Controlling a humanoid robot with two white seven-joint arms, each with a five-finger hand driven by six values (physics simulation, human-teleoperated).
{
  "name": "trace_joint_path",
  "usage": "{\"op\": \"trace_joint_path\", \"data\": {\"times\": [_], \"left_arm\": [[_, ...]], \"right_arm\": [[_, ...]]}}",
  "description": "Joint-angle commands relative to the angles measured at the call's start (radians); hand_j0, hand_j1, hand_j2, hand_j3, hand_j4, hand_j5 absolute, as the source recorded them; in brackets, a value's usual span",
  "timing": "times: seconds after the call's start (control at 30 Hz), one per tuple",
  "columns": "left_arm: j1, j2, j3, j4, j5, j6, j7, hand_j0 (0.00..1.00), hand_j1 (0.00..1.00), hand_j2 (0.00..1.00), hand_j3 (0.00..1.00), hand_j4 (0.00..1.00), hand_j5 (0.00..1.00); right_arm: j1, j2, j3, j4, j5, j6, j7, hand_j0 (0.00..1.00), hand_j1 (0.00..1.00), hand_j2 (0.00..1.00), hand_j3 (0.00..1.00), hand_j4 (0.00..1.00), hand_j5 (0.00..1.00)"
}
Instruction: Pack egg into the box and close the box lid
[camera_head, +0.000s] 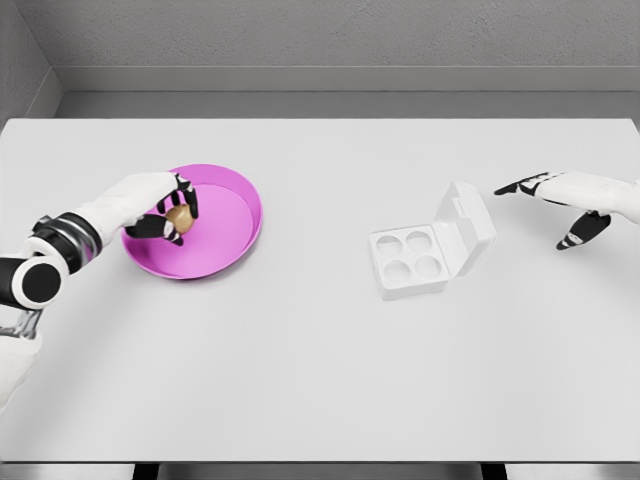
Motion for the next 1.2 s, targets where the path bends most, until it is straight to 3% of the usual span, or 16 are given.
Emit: {"op": "trace_joint_path", "data": {"times": [0.0,0.63,0.8,1.17], "left_arm": [[0.000,-0.010,0.001,-0.001,0.001,-0.003,0.001,0.28,0.28,0.28,0.28,0.28,0.28],[-0.012,-0.139,-0.006,-0.022,0.002,-0.012,0.001,0.28,0.28,0.28,0.28,0.28,0.28],[-0.021,-0.165,-0.009,-0.041,0.002,-0.013,0.001,0.28,0.28,0.28,0.28,0.28,0.28],[-0.034,-0.257,-0.016,-0.050,0.001,-0.013,0.001,0.28,0.28,0.28,0.28,0.28,0.28]], "right_arm": [[0.000,-0.008,0.004,-0.002,-0.005,0.002,0.000,1.00,1.00,1.00,1.00,1.00,1.00],[-0.005,-0.025,0.004,-0.010,-0.006,0.002,0.000,1.00,1.00,1.00,1.00,1.00,1.00],[-0.006,-0.032,0.004,-0.021,-0.008,0.002,0.000,0.79,0.79,0.79,0.79,0.79,0.79],[-0.006,-0.031,0.004,-0.022,-0.008,0.002,0.000,0.78,0.78,0.78,0.78,0.78,0.78]]}}
